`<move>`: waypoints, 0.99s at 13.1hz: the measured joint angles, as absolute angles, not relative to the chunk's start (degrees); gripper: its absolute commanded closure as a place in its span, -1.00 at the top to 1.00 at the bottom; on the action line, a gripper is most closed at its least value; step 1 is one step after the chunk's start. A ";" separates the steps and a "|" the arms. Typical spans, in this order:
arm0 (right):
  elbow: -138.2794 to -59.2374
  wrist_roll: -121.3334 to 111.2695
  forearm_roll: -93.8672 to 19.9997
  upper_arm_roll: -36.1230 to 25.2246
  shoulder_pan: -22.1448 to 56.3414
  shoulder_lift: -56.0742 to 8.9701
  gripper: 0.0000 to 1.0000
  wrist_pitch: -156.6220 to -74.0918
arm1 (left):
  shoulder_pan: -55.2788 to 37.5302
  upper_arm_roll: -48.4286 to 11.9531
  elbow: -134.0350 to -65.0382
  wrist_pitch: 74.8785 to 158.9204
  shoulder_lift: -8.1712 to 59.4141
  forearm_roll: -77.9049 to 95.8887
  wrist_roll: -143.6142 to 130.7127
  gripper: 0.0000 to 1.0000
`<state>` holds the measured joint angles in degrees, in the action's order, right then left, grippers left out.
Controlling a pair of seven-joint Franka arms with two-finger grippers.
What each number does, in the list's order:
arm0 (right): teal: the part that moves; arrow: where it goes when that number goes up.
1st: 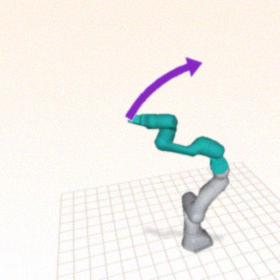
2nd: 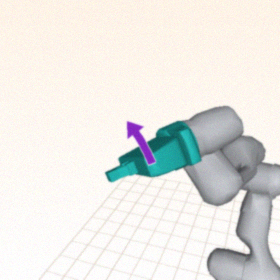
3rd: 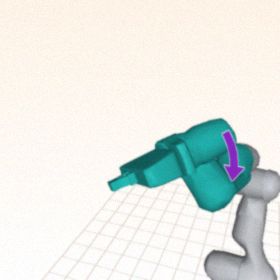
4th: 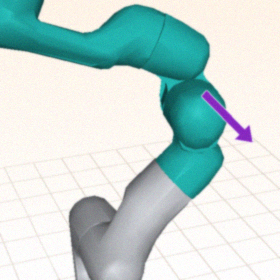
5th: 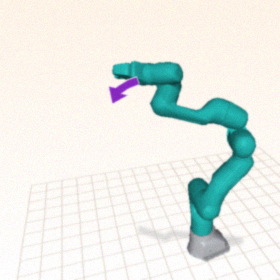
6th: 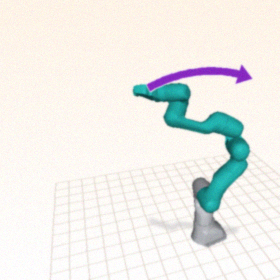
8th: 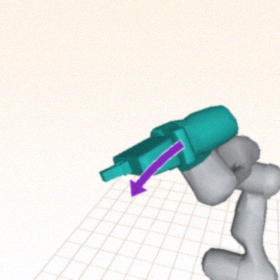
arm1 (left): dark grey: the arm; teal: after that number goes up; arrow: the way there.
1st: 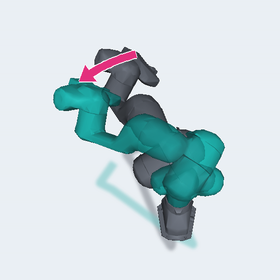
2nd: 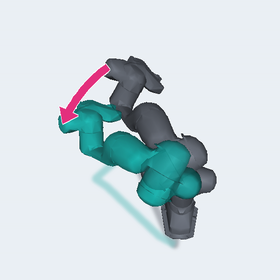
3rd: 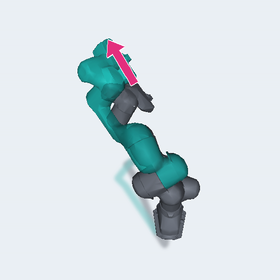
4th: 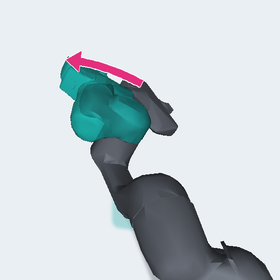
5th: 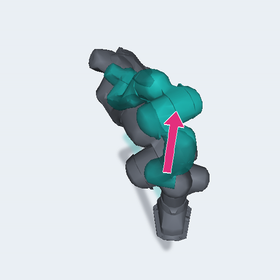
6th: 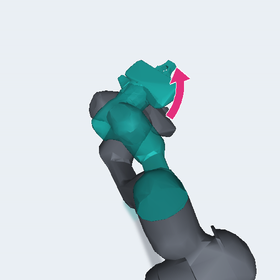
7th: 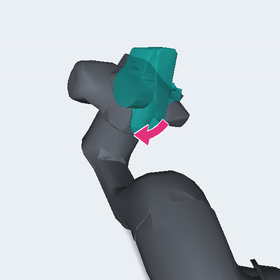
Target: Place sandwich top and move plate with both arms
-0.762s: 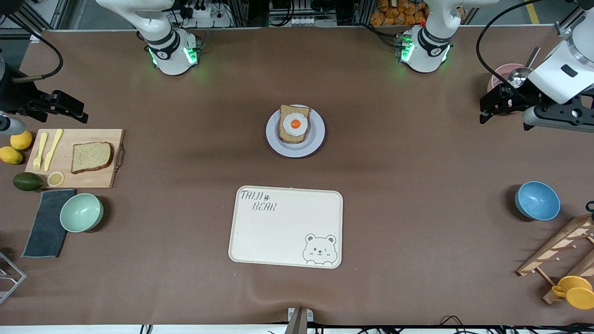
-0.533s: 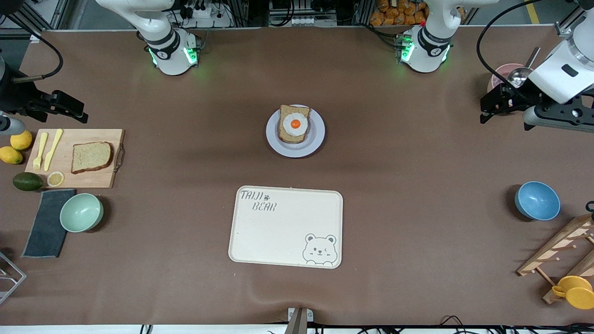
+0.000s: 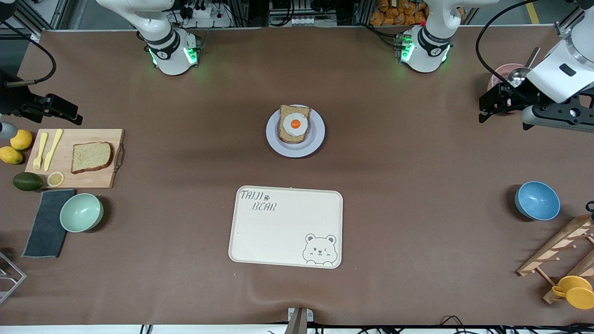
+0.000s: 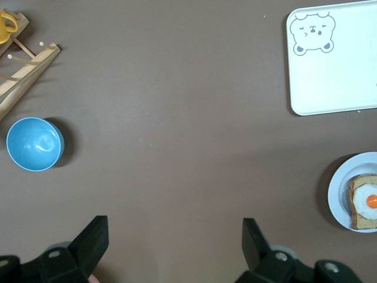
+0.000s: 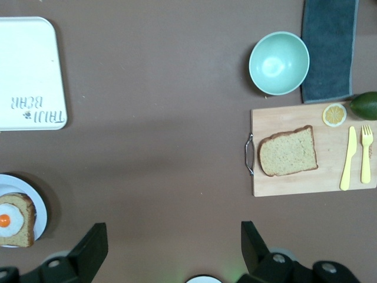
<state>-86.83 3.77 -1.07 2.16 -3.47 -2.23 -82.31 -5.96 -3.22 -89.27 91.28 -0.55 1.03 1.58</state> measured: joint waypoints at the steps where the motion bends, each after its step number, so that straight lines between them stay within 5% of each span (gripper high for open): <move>1: -87.52 3.66 -1.07 1.48 -3.49 -2.57 1.00 -82.55 | -5.95 -3.23 -89.30 91.15 -0.51 1.03 1.59 1.00; 7: -92.18 -1.36 -1.29 -5.94 -3.78 -5.80 1.00 -86.67 | -5.89 -3.26 -92.03 90.82 -0.15 1.15 2.22 1.00; 10: -93.16 -6.13 -4.34 -11.83 -3.86 -9.19 0.75 -87.16 | -5.70 -3.24 -93.79 90.90 0.20 3.63 2.22 1.00; 13: -94.81 -15.44 -6.52 -17.55 -4.49 -13.61 0.74 -91.56 | -5.70 -3.25 -95.42 91.11 0.27 4.02 2.22 1.00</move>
<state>-94.81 -15.44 -6.52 -17.55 -4.49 -13.61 -91.56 -5.70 -3.25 -95.42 91.11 0.27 4.02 2.22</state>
